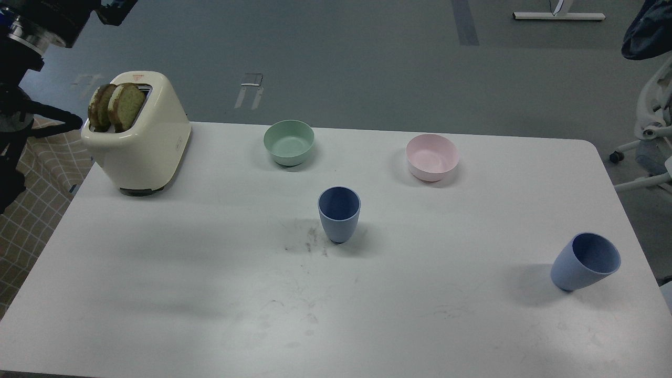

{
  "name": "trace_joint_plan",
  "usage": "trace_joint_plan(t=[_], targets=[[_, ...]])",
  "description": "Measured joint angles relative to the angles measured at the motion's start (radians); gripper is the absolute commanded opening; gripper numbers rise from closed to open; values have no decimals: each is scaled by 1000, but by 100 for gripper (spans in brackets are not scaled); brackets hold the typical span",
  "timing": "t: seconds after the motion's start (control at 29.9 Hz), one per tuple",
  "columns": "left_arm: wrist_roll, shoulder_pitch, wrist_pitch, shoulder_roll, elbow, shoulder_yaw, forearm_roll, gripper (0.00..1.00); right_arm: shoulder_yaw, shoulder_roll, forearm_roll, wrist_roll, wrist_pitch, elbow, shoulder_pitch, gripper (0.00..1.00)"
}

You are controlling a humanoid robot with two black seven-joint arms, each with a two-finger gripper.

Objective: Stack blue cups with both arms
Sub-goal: 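Release the cup and retract the left arm up and away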

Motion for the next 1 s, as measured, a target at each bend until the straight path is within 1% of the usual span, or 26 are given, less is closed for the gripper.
trace_joint_plan(t=[0.1,0.17,0.33,0.43,0.54,0.74,0.87,1.0], targets=[[-1,3,0,-11,0,-2,-1,98,-11,0,-117,32,0,82,-64,100],[-2,4,0,-17,0,-2,-2,98,-34,0,-181,44,0,144,-97,100],[-2,6,0,-21,-1,-2,-11,98,-90,-6,-317,51,0,245,-120,100],[-1,10,0,-22,-1,-1,-13,98,-108,-37,-448,53,0,298,-134,100],[1,10,0,-22,-1,0,-12,98,-113,-82,-538,67,0,326,-157,100],[1,11,0,-22,-1,1,-9,98,-137,-169,-583,128,0,342,-183,100],[2,12,0,-33,0,4,-8,98,-196,-182,-667,162,-1,345,-205,100],[3,12,0,-55,0,7,-4,98,-234,-179,-771,171,-1,365,-216,100]])
